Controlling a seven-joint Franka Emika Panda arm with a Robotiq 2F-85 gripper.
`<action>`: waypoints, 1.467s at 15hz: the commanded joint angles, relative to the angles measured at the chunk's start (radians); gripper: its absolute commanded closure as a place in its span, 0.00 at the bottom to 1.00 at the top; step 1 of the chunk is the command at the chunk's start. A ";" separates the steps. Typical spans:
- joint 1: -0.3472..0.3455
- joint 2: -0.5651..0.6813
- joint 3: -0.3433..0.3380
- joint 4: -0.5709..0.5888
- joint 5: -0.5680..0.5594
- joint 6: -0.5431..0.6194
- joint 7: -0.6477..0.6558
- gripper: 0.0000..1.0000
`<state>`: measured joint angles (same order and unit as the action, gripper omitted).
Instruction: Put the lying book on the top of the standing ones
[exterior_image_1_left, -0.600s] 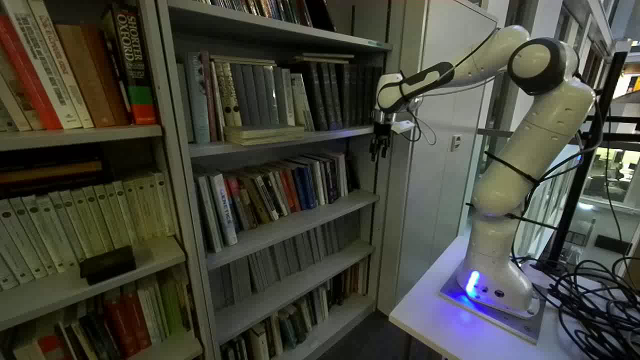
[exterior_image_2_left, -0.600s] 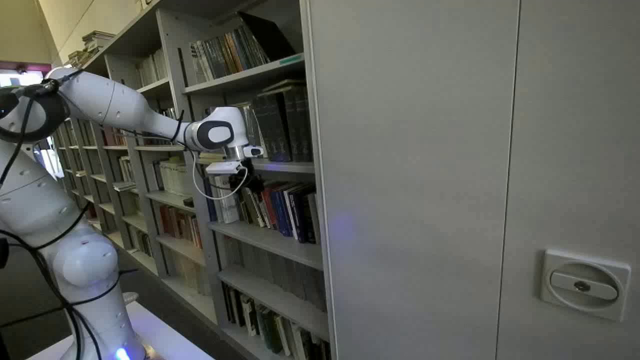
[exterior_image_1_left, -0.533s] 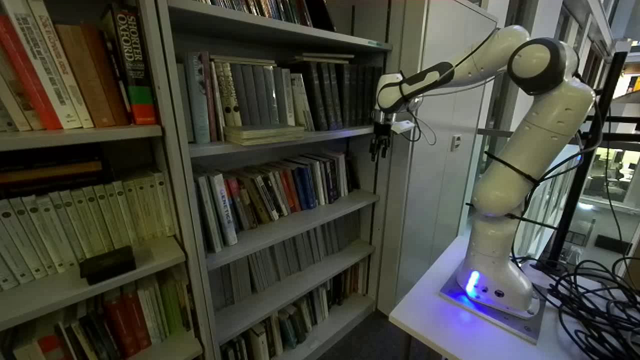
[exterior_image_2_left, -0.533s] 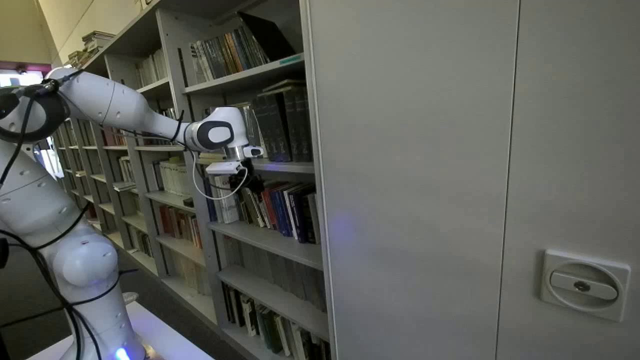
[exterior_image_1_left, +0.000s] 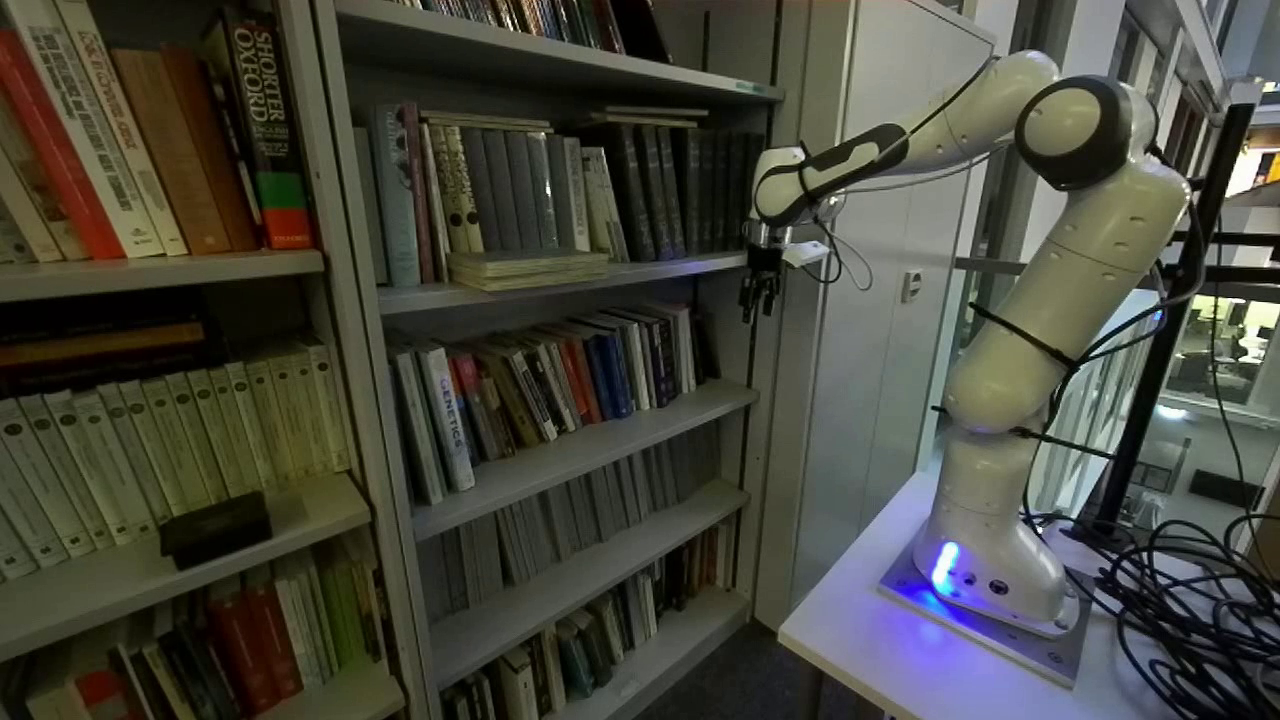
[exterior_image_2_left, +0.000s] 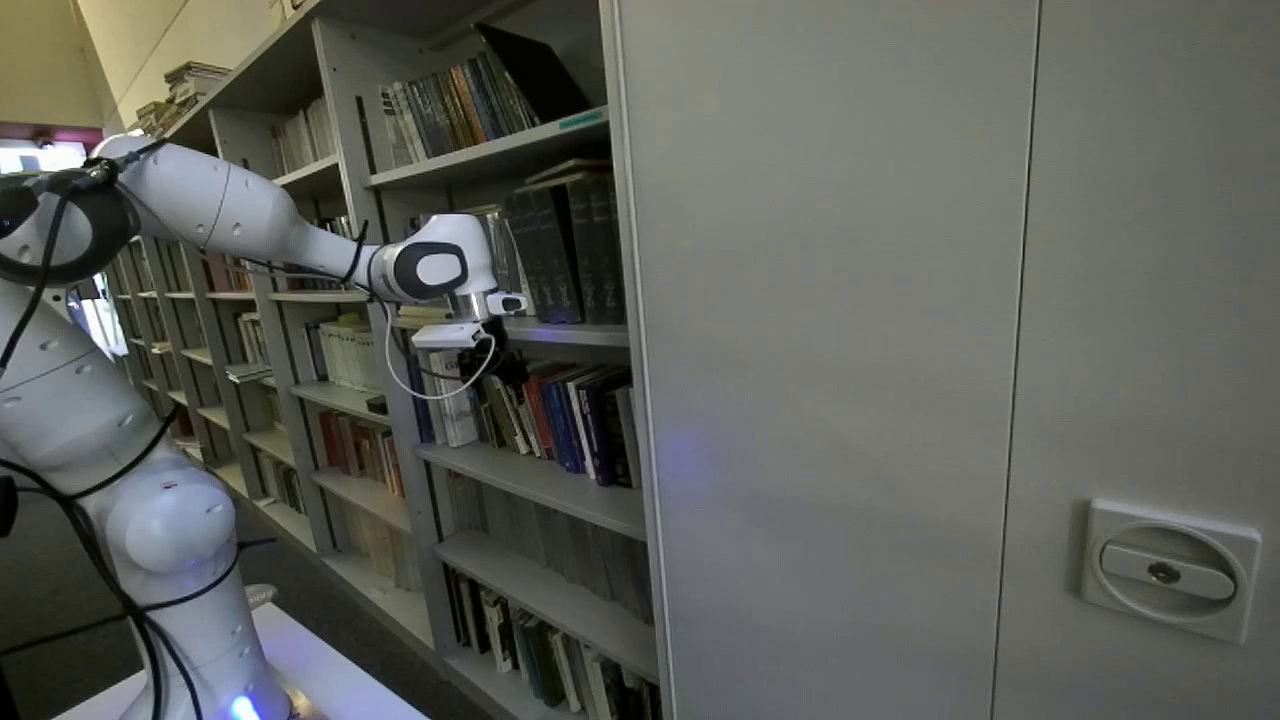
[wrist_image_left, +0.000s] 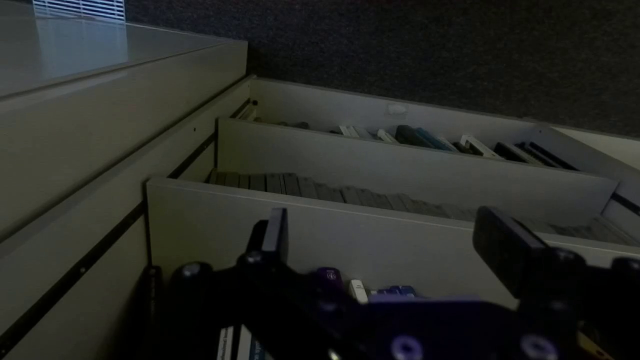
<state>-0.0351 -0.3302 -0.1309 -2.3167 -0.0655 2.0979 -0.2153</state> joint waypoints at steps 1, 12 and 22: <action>-0.009 0.001 0.008 0.002 0.003 -0.002 -0.002 0.00; 0.025 -0.096 0.046 -0.150 -0.214 0.278 -0.252 0.00; 0.054 -0.231 0.033 -0.289 -0.342 0.611 -0.332 0.00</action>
<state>-0.0048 -0.5134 -0.0671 -2.5582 -0.4062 2.6333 -0.5012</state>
